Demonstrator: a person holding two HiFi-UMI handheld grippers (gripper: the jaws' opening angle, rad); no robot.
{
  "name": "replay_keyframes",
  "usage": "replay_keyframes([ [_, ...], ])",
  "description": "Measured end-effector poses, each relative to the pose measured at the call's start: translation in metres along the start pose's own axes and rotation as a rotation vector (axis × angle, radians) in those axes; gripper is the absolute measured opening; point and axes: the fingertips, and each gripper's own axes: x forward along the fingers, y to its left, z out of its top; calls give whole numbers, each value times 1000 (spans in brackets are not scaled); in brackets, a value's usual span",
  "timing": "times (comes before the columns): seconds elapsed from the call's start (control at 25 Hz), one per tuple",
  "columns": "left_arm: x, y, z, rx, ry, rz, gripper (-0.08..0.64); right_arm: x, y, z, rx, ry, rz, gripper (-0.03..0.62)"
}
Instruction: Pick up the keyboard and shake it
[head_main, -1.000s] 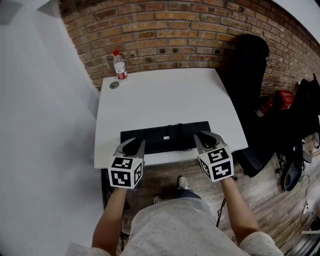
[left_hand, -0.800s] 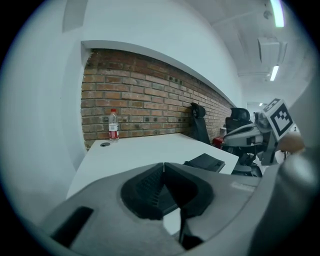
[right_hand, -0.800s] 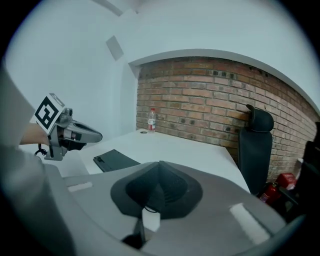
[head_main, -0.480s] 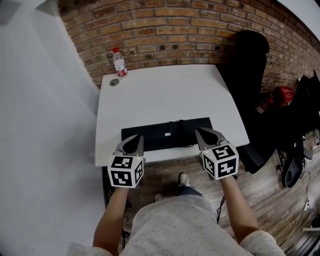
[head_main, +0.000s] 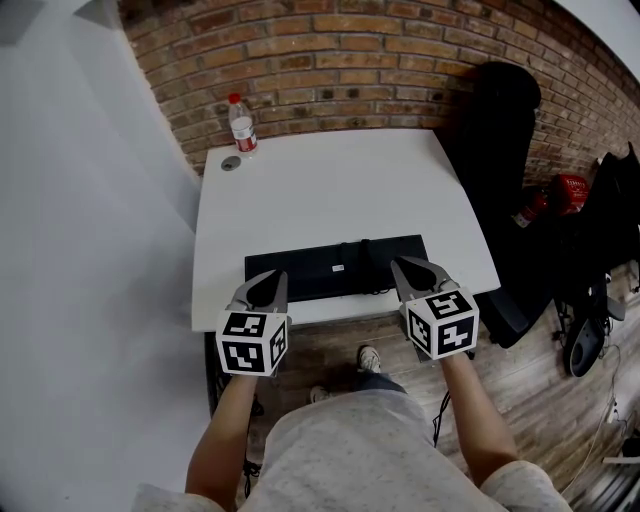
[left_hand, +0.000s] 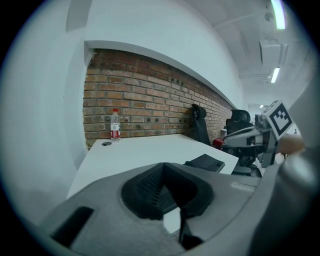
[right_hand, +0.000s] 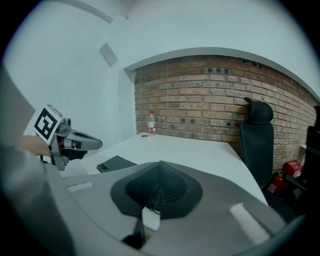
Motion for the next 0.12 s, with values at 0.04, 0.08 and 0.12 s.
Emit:
replay_keyframes([
  [0.04, 0, 0, -1, 0, 1, 0, -8, 0, 0, 0, 1, 1, 1, 10],
  [0.08, 1, 1, -2, 0, 2, 0, -8, 1, 1, -1, 2, 1, 2, 11],
  [0.12, 1, 1, -2, 0, 2, 0, -8, 2, 1, -1, 3, 1, 3, 11],
])
